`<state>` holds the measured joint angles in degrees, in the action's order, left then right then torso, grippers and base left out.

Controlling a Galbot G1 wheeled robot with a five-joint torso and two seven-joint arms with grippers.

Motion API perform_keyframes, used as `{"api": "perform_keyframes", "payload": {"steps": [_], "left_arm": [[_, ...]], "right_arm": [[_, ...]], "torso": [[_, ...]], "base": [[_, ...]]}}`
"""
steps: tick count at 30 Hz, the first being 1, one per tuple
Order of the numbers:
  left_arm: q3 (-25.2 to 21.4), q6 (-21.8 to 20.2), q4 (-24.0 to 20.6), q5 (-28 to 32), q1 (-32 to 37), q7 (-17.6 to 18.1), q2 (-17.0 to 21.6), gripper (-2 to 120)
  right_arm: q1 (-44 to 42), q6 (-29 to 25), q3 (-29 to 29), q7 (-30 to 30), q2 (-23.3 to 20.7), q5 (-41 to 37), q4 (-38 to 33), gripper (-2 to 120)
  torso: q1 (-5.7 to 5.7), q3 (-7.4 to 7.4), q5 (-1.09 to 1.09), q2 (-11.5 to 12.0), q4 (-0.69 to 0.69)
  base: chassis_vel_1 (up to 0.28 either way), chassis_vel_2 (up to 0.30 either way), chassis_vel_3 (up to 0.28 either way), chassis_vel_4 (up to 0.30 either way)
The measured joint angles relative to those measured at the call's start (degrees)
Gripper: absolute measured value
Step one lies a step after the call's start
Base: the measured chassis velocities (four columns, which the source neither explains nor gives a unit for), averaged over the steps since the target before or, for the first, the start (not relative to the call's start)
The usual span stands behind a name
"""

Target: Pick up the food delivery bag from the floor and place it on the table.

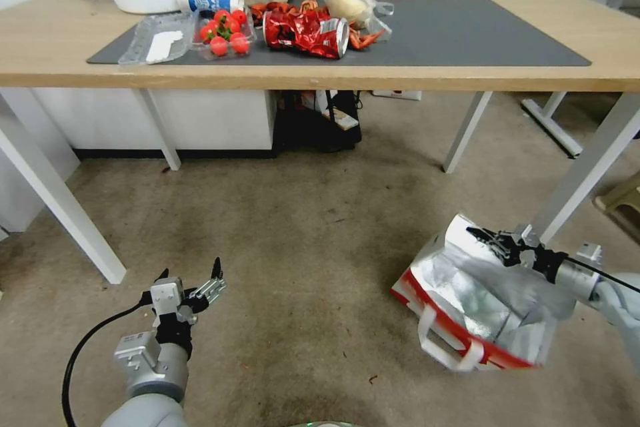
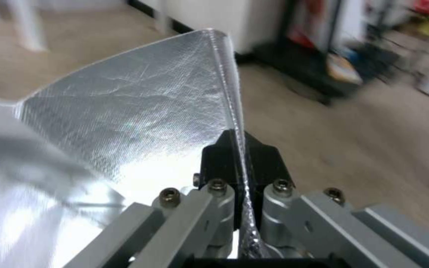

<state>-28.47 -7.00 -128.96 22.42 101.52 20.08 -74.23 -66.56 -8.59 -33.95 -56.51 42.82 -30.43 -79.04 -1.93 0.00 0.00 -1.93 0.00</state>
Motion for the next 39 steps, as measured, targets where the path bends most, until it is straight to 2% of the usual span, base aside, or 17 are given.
{"api": "perform_keyframes", "payload": {"steps": [2,4,6,11,14,18,21,26,39], "left_arm": [[-0.2,0.0,-0.2,0.0,0.0,0.0,0.0,100],[-0.2,0.1,-0.2,0.0,0.0,0.0,0.0,100],[-0.3,0.5,-0.5,0.0,0.0,0.0,-0.1,100],[-0.3,0.6,-0.7,0.0,0.1,0.0,-0.1,100],[-0.3,0.6,-1.4,0.0,0.4,0.0,-0.2,100],[-0.4,0.6,-2.0,0.4,0.8,0.2,-0.2,100],[-0.5,0.6,-2.6,0.5,1.3,0.5,-0.2,100],[-0.6,0.4,-3.0,0.6,1.5,0.6,-0.4,100],[-0.6,0.4,-3.5,1.3,1.7,0.6,-0.8,100]], "right_arm": [[-2.2,1.8,-1.0,-3.6,-1.1,-3.4,-4.4,0],[-2.4,2.1,-1.0,-4.1,-1.3,-4.1,-5.0,0],[-3.9,4.5,-1.6,-6.8,-2.2,-7.9,-8.9,0],[-4.6,6.8,-1.8,-7.8,-2.7,-12.4,-11.6,0],[-5.4,11.0,-1.8,-9.5,-2.8,-20.1,-14.2,0],[-5.7,14.6,-1.8,-12.0,-2.9,-25.2,-15.4,0],[-5.6,18.9,-1.8,-16.9,-3.0,-30.1,-16.3,0],[-5.2,22.2,-1.8,-20.5,-3.0,-35.1,-16.8,0],[-5.3,25.7,-1.8,-26.7,-2.5,-42.0,-16.4,0]], "torso": [[0.0,0.0,-0.01,0.0,0.0],[0.0,0.0,-0.01,0.0,0.0],[0.0,0.0,-0.01,0.0,0.0],[-0.01,0.0,-0.01,0.0,0.0],[0.0,0.0,-0.01,0.0,0.0],[0.0,0.0,-0.01,0.0,0.0],[0.0,0.0,-0.01,0.0,0.0],[0.0,0.0,-0.01,0.0,0.0],[0.0,0.0,0.0,0.0,0.0]], "base": [[0.0,0.0,0.0,0.0],[0.0,0.0,0.0,0.0],[0.0,0.0,0.0,0.0],[0.0,0.0,0.0,0.0],[0.0,0.0,0.0,0.0],[0.0,0.0,0.0,0.0],[0.0,0.0,0.0,0.0],[0.0,0.0,0.0,0.0],[0.0,0.0,0.0,0.0]]}}
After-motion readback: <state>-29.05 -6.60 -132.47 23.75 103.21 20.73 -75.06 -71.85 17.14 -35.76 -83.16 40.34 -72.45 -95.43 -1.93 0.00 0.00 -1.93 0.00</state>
